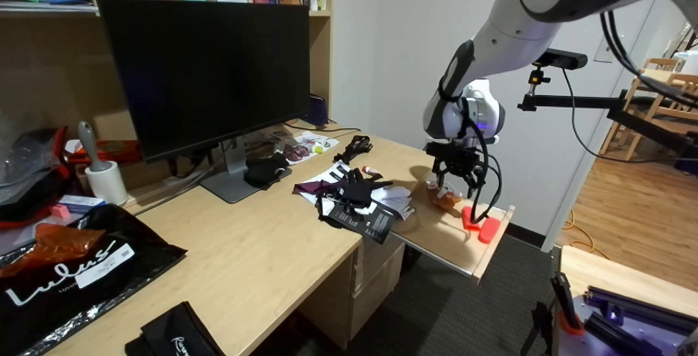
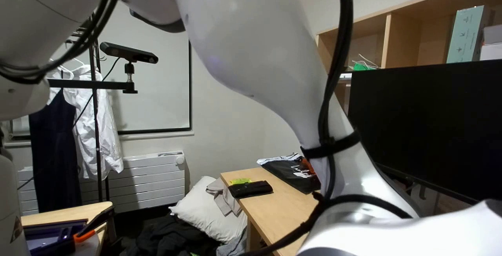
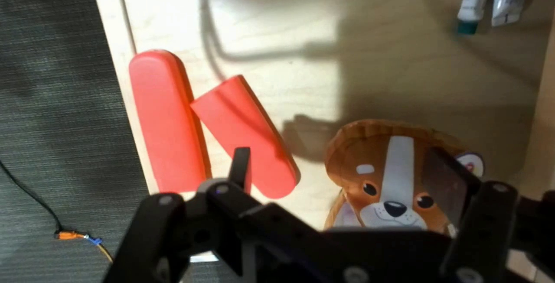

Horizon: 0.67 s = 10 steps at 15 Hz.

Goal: Pick the object on the drawer tray and put it on the counter

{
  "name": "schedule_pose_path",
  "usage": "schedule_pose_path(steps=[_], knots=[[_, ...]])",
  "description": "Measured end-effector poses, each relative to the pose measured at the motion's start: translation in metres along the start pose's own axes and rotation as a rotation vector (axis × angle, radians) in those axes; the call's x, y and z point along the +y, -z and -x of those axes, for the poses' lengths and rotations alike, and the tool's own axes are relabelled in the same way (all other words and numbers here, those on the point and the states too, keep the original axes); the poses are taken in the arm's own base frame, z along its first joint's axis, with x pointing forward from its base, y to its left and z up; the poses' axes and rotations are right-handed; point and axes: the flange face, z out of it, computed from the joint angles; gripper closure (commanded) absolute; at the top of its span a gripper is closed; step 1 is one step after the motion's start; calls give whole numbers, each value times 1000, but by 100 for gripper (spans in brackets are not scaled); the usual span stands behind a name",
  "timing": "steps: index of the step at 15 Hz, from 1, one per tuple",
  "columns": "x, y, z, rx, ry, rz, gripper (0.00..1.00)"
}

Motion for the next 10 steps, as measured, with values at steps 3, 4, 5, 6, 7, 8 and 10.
schedule_pose_path(steps=[3, 4, 5, 6, 7, 8, 10], knots=[[-4, -15, -10, 24, -15, 2, 0], [-4, -19, -13, 28, -18, 3, 0], [-5, -23, -17, 31, -22, 2, 0], [-5, -25, -21, 32, -28, 0, 0], [-6, -26, -25, 32, -36, -7, 0], [-7, -26, -28, 32, -45, -17, 0], [-10, -23, -32, 40, -58, -44, 0]])
